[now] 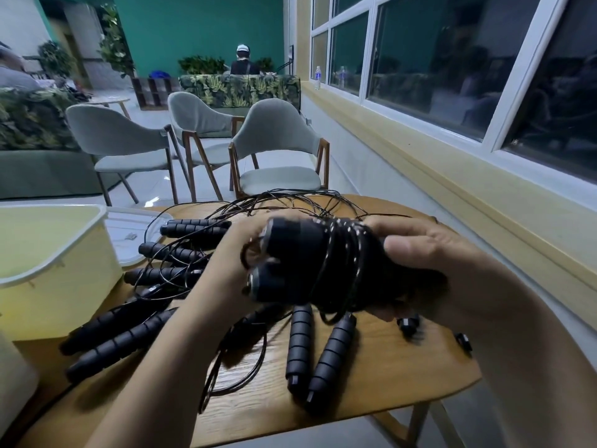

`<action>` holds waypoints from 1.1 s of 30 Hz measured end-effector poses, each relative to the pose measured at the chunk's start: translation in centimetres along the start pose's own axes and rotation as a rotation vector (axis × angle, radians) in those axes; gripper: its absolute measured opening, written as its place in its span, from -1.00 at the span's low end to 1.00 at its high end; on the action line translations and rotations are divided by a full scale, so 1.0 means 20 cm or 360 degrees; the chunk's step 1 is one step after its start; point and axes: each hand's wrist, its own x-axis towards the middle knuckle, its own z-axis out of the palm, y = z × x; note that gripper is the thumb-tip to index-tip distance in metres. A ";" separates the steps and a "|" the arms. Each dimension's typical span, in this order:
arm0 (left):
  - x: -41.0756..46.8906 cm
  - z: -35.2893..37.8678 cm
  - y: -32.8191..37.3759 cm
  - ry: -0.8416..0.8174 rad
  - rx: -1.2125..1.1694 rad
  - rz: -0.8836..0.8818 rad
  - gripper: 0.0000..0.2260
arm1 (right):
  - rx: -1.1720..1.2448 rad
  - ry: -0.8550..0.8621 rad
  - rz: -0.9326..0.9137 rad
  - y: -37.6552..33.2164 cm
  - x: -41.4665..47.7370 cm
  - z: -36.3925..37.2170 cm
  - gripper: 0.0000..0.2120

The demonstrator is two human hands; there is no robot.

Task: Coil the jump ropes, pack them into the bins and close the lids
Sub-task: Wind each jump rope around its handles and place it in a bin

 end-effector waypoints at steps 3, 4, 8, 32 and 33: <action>-0.06 0.09 0.00 0.0048 0.0284 -0.0057 -0.86 | 0.0184 0.0086 -0.0088 0.00 0.02 0.00 -0.31; -0.07 0.13 0.04 0.0055 0.0391 -0.0023 -0.78 | 0.0198 0.0133 -0.0142 0.00 0.02 0.01 -0.36; -0.06 0.20 0.15 -0.0039 0.0457 0.0155 -0.63 | 0.0220 0.0440 -0.0240 -0.01 0.03 0.03 -0.40; -0.08 0.17 0.21 -0.0022 0.0699 0.0430 -0.95 | -0.1672 0.1367 -0.0149 0.11 0.08 0.00 -0.80; -0.07 0.17 0.21 0.0032 0.0692 0.0449 -0.94 | -0.1685 0.1323 -0.0118 0.12 0.09 0.00 -0.81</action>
